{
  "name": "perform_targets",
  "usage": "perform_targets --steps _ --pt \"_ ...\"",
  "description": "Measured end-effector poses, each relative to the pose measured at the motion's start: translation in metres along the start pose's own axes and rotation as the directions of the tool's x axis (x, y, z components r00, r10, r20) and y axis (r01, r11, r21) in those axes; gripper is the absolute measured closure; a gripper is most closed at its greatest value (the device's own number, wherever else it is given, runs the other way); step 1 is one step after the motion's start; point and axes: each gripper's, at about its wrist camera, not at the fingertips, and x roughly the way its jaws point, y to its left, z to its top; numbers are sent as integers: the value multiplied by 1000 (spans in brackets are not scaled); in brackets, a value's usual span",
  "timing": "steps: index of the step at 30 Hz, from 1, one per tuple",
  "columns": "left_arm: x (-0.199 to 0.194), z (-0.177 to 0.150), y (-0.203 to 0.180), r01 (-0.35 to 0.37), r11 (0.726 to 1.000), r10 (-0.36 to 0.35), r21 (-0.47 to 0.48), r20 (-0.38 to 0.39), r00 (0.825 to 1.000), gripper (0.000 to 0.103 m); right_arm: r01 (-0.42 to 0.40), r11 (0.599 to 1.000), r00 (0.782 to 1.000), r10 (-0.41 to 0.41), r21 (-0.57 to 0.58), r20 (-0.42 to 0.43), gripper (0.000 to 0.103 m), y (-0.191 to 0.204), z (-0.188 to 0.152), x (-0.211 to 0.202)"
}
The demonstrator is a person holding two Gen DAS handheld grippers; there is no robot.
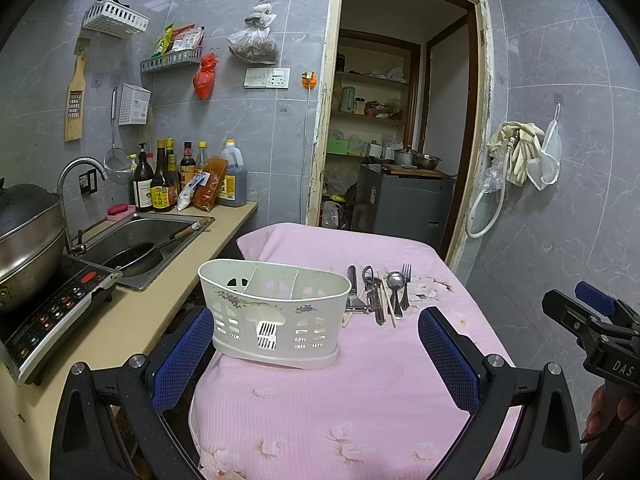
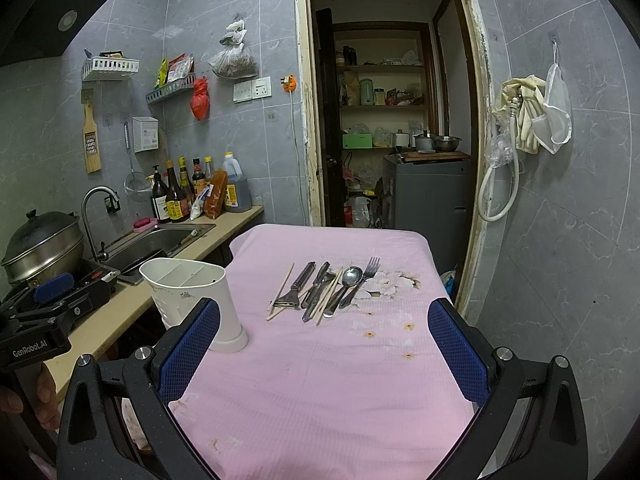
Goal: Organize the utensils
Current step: 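Lower both tools toward the row of utensils on the pink cloth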
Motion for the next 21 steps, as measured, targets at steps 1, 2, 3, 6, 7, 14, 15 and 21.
perform_targets --steps 1,2,3,6,7,14,15,21 --pt "0 0 0 0 1000 0 0 -1 1000 0 0 1000 1000 0 0 0 1 0 0 0" --pt "0 0 0 -1 1000 1 0 -1 1000 0 0 1000 1000 0 0 0 1 -1 0 0" --pt "0 0 0 0 1000 0 0 -1 1000 0 0 1000 1000 0 0 0 1 -1 0 0" --pt "0 0 0 0 1000 0 0 -1 1000 0 0 1000 1000 0 2 1 1 0 0 0" --pt "0 0 0 0 1000 0 0 -1 1000 0 0 1000 1000 0 2 0 1 0 0 0" --pt "2 0 0 14 1000 -14 8 4 1000 0 9 1000 1000 -9 1 7 1 4 -1 3" --pt "3 0 0 19 1000 -19 9 6 1000 0 12 1000 1000 -12 1 8 1 5 0 3" --pt "21 17 -12 58 998 -58 27 15 998 0 36 999 999 -36 6 21 1 -7 14 8"
